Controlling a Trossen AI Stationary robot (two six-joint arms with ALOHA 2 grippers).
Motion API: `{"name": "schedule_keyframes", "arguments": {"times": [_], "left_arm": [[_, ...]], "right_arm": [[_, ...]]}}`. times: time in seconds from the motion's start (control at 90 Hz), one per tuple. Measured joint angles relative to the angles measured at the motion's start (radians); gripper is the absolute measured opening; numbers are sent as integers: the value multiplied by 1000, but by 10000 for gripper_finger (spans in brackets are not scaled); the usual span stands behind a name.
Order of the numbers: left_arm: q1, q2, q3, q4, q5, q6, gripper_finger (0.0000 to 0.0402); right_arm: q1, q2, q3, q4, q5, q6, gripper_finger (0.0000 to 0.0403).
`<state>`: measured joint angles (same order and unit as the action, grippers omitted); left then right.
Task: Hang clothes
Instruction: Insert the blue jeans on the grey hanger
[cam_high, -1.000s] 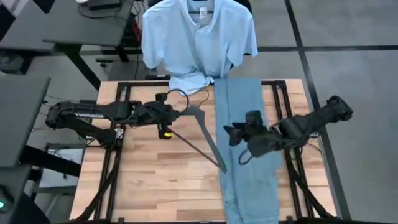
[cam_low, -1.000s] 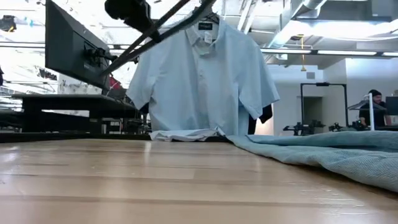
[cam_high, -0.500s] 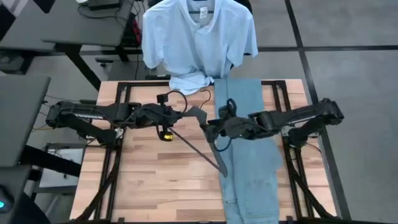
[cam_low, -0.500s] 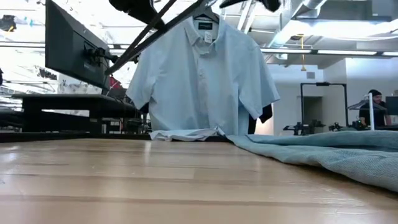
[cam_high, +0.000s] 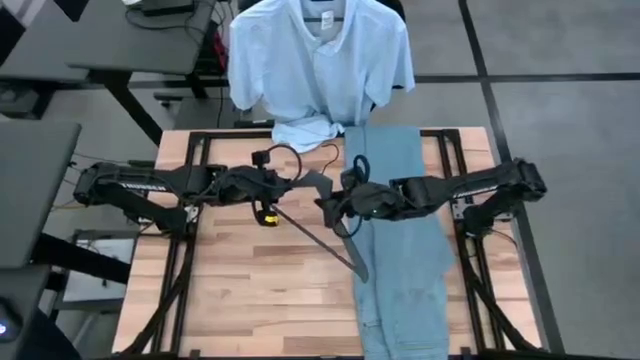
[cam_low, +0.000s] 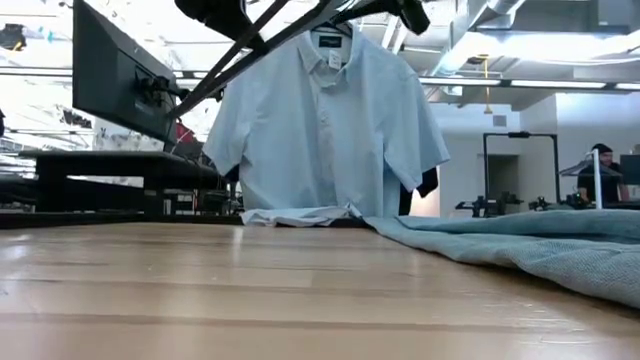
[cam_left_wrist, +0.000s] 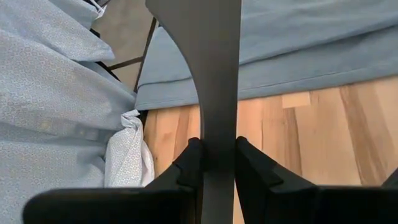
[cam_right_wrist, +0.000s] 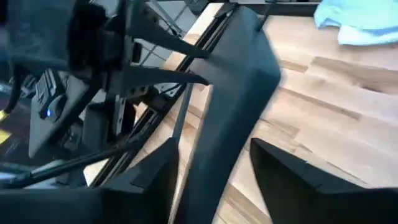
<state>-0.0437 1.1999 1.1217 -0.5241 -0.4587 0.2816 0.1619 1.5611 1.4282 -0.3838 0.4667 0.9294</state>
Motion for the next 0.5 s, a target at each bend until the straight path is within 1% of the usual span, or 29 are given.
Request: {"name": "schedule_keyframes", "arguments": {"times": [0.1,0.133,0.267,0.378,0.444,0.5], "left_arm": [[0,0,0,-1,-13,-9,41],[0,0,0,-3,-12,-14,45],[0,0,0,4,5,-30,92],[0,0,0,5,7,-105,123],[5,0,0,0,18,-156,133],[15,0,0,-3,56,-196,138]], "right_arm": [[-2,-3,0,-6,10,-29,44],[-2,-4,0,-4,10,-46,29],[-1,-17,0,-27,6,-70,28],[16,-39,0,-101,12,-78,28],[38,-65,0,-153,53,-78,28],[56,-96,0,-205,92,-74,28]]}}
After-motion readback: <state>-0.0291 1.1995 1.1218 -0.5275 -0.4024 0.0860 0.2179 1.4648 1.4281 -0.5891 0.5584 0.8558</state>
